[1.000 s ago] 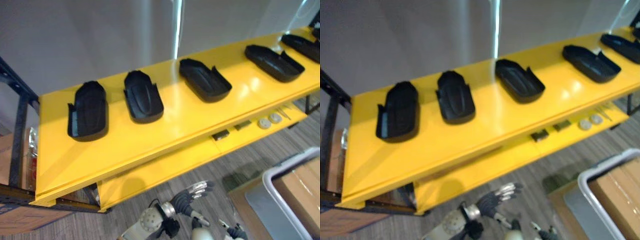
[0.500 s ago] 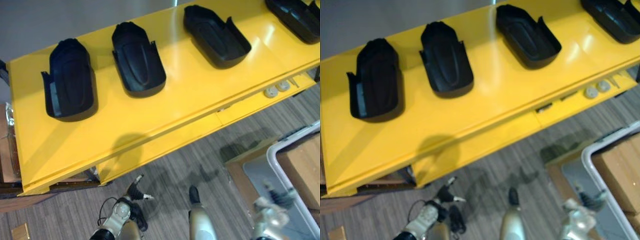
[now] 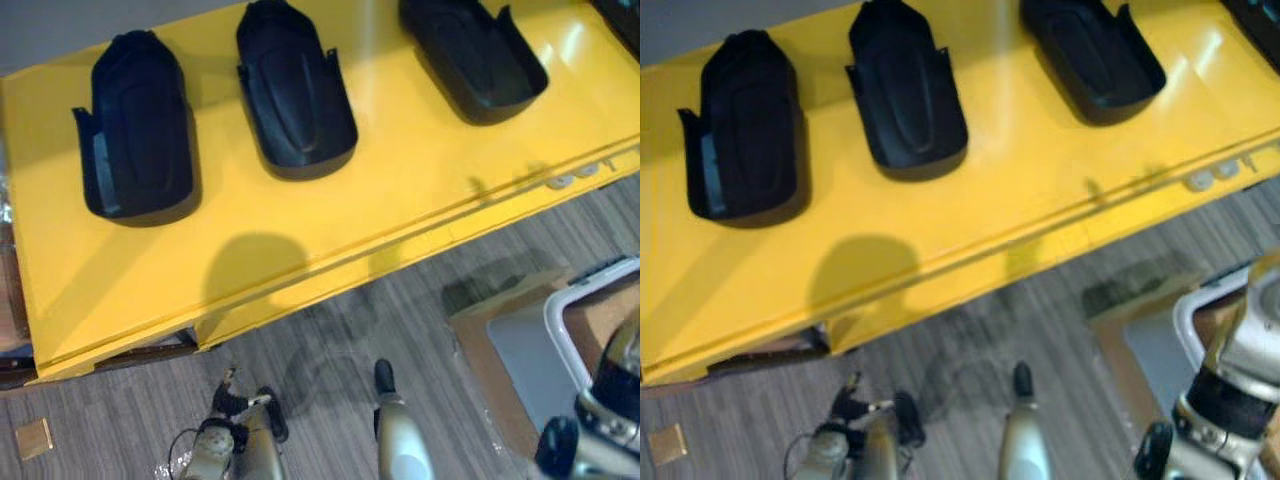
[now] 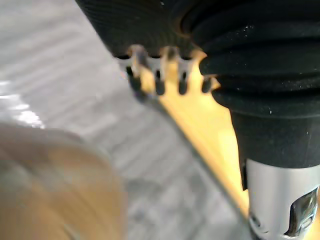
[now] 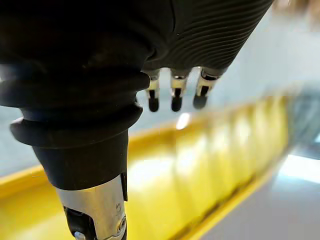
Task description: Walk over and take plastic housings, then place them on the shelf
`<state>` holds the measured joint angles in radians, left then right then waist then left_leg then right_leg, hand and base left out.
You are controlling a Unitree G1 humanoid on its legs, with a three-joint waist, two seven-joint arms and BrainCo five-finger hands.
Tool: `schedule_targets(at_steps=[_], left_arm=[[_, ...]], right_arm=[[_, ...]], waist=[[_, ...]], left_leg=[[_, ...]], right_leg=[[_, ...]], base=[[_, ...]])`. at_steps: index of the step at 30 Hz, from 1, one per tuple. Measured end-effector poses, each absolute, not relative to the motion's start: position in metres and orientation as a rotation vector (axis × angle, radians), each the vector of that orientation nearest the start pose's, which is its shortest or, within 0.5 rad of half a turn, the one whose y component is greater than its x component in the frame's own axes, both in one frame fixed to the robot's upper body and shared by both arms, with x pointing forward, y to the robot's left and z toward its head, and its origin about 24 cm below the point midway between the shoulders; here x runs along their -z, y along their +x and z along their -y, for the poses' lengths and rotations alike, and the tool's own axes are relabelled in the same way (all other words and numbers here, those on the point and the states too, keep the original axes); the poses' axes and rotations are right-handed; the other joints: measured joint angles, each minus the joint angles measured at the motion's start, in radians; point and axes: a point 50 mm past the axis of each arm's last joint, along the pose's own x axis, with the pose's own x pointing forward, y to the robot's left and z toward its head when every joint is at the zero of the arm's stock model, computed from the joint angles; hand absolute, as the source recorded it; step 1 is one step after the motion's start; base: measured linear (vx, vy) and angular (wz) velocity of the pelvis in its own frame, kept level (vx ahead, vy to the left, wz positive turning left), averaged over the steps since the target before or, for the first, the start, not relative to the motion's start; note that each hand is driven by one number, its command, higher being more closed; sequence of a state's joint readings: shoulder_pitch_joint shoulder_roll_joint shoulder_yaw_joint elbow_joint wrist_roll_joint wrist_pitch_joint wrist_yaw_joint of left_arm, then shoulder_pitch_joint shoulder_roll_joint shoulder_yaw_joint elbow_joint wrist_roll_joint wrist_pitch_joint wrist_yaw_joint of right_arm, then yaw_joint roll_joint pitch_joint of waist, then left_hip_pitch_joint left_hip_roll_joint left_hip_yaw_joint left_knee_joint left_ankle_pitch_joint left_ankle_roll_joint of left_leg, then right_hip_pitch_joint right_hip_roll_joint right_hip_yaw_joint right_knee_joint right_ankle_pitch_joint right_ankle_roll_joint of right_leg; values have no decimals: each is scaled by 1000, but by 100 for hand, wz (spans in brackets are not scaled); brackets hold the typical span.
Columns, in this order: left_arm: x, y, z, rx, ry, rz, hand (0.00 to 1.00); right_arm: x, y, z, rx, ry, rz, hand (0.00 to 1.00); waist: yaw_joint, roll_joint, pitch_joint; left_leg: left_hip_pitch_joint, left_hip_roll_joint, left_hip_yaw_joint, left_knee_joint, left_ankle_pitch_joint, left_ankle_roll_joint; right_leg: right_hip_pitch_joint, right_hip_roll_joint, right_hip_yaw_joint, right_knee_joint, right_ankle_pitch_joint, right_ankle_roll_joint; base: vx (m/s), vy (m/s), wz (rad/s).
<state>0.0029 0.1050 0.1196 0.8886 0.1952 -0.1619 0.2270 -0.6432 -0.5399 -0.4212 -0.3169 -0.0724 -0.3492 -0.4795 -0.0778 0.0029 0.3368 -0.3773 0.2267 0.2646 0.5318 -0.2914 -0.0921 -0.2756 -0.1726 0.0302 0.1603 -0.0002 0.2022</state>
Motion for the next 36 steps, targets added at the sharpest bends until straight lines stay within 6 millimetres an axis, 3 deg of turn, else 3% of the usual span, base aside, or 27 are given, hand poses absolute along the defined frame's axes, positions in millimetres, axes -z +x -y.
schedule_targets(at_steps=[2, 3, 6, 10, 14, 18, 24, 32, 36], left_arm=[[121, 160, -219, -317, 289, -726, 0], [122, 155, -222, -342, 277, -742, 0], [125, 149, -223, -369, 265, -761, 0], [126, 148, -220, -375, 244, -764, 0], [126, 148, -217, -414, 174, -760, 0], [127, 148, -213, -415, 157, -761, 0], [128, 148, -209, -405, 151, -766, 0], [127, 150, -208, -379, 172, -760, 0], [127, 151, -207, -374, 177, -757, 0]], right_arm=[[-360, 216, 233, 528, -224, 1545, 0], [-371, 234, 215, 393, -189, 1516, 0], [-380, 264, 184, 143, -136, 1422, 0], [-384, 291, 152, -29, -124, 1314, 0], [-395, 321, 137, -65, -51, 1185, 0], [-408, 334, 131, -88, 23, 1121, 0], [-403, 354, 124, -108, 126, 999, 0], [-399, 363, 101, -161, 259, 917, 0], [-385, 372, 85, -176, 286, 836, 0]], waist=[[16, 1, 0], [31, 2, 1], [65, 12, 6], [73, 21, 11], [99, 33, 18], [124, 52, 28], [154, 57, 31], [158, 60, 32], [162, 62, 33]], left_leg=[[2, -2, -8, -1, 1, 1], [10, -4, -10, -2, 2, 2], [27, -9, -12, -9, 4, 4], [28, -31, -37, -48, 34, 4], [31, -40, -69, -92, 71, -4], [30, -55, -117, -152, 121, -13], [46, -60, -149, -245, 185, -31], [34, -62, -153, -262, 206, -34], [28, -60, -165, -263, 210, -38]], right_leg=[[9, -1, -4, 0, 0, 0], [18, -2, -5, 0, 0, 0], [33, -5, -8, -1, -1, -1], [39, -18, -35, 0, -1, -2], [53, -18, -80, 7, -10, -18], [53, -22, -123, 22, -23, -38], [47, -17, -168, 41, -37, -59], [30, -17, -171, 41, -36, -59], [30, -14, -183, 40, -36, -59]], base=[[15, -3, 14], [13, 3, 9], [14, -7, 6], [8, -31, 21], [1, -57, 31], [-20, -71, 39], [-21, -60, 19], [-15, -8, 2], [-14, -14, 5]])
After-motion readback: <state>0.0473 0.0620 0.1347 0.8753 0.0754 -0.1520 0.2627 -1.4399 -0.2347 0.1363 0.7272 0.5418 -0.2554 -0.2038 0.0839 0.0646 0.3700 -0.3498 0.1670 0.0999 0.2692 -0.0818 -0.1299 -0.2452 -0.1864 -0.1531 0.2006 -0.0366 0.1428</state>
